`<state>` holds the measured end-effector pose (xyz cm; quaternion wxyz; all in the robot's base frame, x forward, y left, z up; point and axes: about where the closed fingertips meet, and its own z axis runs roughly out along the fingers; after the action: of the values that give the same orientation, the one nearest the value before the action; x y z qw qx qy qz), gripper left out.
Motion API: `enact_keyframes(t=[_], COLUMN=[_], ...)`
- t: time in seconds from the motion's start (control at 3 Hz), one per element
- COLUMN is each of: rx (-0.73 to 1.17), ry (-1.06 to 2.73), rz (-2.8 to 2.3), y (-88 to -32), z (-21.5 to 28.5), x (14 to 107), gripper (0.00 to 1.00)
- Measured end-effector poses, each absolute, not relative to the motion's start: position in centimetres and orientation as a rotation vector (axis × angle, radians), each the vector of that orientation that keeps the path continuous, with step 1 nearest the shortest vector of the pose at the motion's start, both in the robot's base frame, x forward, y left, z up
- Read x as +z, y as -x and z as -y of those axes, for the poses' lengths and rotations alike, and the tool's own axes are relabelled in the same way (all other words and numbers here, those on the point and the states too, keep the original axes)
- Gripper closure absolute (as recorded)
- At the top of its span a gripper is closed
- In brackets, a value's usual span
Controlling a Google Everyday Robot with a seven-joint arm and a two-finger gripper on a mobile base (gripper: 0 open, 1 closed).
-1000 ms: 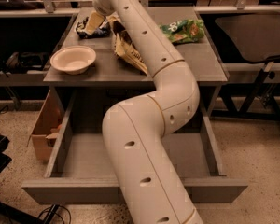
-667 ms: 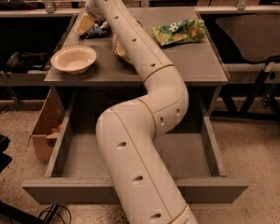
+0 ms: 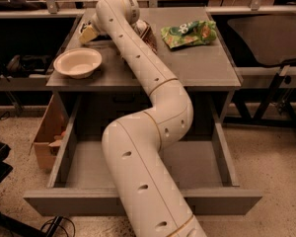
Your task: Place blue chip bag into top drawer
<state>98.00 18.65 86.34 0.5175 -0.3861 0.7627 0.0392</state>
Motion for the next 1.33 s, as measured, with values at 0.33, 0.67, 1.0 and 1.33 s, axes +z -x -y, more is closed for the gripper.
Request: enact_keyframes(t=[0.33,0.67,1.0,1.33], rx=[0.152,0.158,0.158,0.158], ry=[0.837,0.829,0.829,0.829], rz=[-1.885,-1.89,-1.89,-1.89], y=[-98.59,-98.59,-98.42,-98.41], z=[-17.91,-17.94,-17.94,-17.94], x=[84.4,84.67,84.89,84.88], gripper=[0.25,0.49,0.73,0.95])
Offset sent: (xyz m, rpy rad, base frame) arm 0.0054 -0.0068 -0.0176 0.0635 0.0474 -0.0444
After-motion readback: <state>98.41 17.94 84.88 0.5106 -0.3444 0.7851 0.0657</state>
